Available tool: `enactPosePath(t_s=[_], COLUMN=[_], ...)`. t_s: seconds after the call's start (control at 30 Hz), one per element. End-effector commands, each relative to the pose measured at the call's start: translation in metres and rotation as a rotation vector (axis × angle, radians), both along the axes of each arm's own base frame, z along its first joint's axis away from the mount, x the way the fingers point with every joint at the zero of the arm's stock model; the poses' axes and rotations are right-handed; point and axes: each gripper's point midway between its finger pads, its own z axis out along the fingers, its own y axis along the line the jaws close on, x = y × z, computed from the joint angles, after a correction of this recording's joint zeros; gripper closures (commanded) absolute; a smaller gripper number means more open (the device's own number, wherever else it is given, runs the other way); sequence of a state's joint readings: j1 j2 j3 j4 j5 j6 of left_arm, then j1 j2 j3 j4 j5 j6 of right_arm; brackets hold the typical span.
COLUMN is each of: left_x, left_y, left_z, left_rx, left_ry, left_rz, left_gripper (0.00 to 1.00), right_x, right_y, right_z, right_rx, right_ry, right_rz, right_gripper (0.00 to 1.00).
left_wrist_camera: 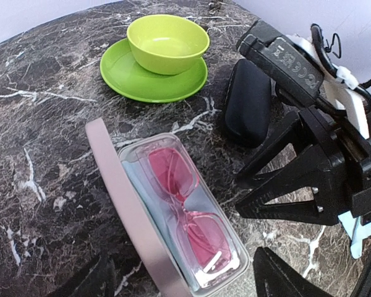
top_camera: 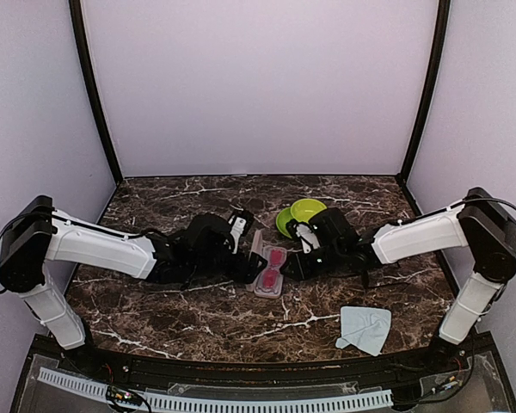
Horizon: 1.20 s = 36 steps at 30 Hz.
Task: Organize the sunglasses
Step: Close the case with sunglasses at the center of the board.
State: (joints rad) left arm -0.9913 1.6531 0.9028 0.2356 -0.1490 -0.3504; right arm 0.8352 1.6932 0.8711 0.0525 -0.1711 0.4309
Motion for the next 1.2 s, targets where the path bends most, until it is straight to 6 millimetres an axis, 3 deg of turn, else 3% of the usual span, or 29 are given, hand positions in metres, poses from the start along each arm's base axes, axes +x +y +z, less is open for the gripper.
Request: enactPosePath(t_s=[0.0, 0.37, 1.17], left_x=[0.006, 0.020, 0.024], left_y=[-0.009, -0.008, -0.022], left_z=[0.011, 0.012, 0.007], left_rx=[-0.004, 0.010, 0.000], left_ry=[-0.020, -0.032, -0.029], left_rz=[-0.007, 0.019, -0.031], left_gripper=[0.21, 0.20, 0.22], right_x=[0.022, 0.030, 0.029], right_y=[0.000, 0.006, 0.010], right_z=[0.009, -0.014, -0.029], right_rx=[0.039, 0.053, 0.064], right_ry=[0.004, 0.068, 0.099], right_rz=[-0.072, -0.103, -0.103], right_gripper=[0.69, 0.79, 0.88])
